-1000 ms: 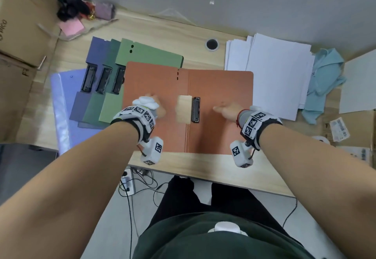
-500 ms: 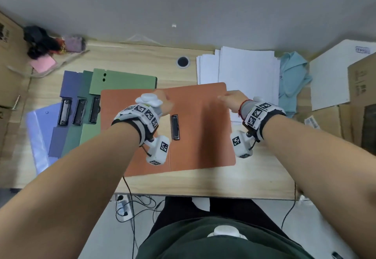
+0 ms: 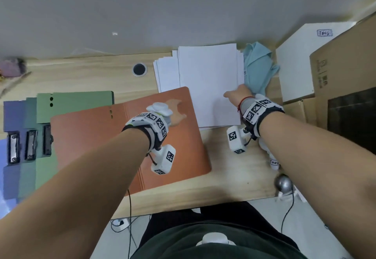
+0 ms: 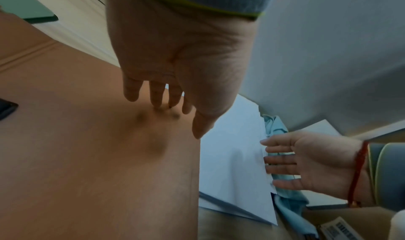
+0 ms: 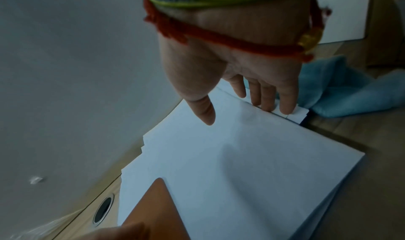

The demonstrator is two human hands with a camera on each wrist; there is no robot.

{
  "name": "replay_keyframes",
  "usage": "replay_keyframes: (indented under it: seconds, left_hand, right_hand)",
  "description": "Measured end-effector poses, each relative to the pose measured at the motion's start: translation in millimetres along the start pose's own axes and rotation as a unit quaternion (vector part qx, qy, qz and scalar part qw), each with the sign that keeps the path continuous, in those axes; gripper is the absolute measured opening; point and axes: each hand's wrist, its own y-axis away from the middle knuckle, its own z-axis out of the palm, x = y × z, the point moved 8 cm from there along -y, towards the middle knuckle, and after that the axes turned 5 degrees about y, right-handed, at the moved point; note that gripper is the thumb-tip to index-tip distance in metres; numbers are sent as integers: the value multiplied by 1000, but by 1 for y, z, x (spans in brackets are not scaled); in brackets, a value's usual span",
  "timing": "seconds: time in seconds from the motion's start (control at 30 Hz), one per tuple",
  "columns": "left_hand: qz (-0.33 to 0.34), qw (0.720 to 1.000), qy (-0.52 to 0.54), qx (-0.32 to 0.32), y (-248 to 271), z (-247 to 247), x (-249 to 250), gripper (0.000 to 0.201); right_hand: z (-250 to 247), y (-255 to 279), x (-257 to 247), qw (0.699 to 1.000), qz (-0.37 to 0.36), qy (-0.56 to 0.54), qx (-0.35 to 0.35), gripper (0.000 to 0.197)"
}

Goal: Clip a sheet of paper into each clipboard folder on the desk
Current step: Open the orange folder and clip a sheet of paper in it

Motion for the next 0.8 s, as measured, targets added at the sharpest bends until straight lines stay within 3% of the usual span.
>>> replay_keyframes:
  seconds: [0.13, 0.3, 0.53, 0.67, 0.8]
  left_hand:
    - [-5, 998, -59, -32, -8, 13, 3, 69]
    - [-6, 997, -67, -25, -6, 14, 6, 67]
    - [-5, 998, -57, -30, 2, 8, -2, 68]
    - [-27, 999, -12, -29, 10, -1, -10, 69]
    - [-21, 997, 71, 34, 28, -26, -16, 68]
  right_hand:
    - [1, -14, 6, 1000, 16, -19, -16, 63]
    - [3, -29, 15, 997, 30, -59, -42, 82]
    - [3, -24, 3, 995, -44, -34, -81, 45]
    - [-12, -5, -22, 991, -126, -26, -25, 30]
    - [-31, 37, -57, 971, -233, 25, 52, 32]
